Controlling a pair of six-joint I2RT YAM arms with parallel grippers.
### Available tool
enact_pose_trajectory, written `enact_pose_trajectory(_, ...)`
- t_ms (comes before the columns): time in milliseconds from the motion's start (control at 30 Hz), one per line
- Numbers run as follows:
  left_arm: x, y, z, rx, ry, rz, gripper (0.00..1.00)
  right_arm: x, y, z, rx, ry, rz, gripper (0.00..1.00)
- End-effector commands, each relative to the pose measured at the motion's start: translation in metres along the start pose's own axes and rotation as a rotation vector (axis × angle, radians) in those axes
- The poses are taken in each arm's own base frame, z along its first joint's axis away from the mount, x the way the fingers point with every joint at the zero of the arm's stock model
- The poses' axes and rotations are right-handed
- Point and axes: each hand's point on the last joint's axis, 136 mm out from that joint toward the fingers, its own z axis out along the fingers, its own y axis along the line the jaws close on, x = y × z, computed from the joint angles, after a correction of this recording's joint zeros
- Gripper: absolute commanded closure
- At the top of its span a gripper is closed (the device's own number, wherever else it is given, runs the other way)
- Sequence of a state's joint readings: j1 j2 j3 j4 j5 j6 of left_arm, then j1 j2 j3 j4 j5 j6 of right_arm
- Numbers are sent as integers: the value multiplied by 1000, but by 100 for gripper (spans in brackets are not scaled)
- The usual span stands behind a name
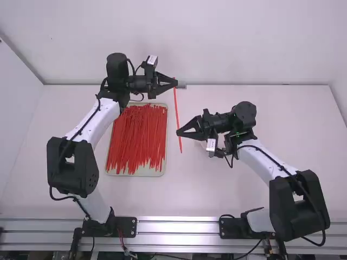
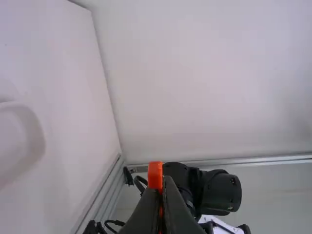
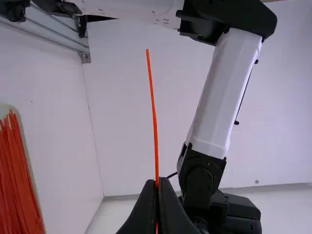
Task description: Fasten the cable tie
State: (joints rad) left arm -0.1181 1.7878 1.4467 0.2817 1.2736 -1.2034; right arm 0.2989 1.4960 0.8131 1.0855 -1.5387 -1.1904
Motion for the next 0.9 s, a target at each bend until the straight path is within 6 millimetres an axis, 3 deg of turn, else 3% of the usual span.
enact_pose_trajectory(0,-5,-6,0,1,-16,72,98,-2,4,-2,-6,-9,65,100)
enact_pose_trajectory(167,-8,-5,0,-8,-35,151,98,0,4,-6,-5,3,149,100)
enact_pose_trajectory(467,-10,1,-1,-32,-46,511,98,0,3,0,2,3,340,100)
enact_pose_trajectory(733,-5,22,0,-67,-36,883,98,11,-1,-2,47,54,713,100)
enact_pose_trajectory(867,-6,29,-1,-85,-43,938,98,14,-2,-7,58,67,805,100)
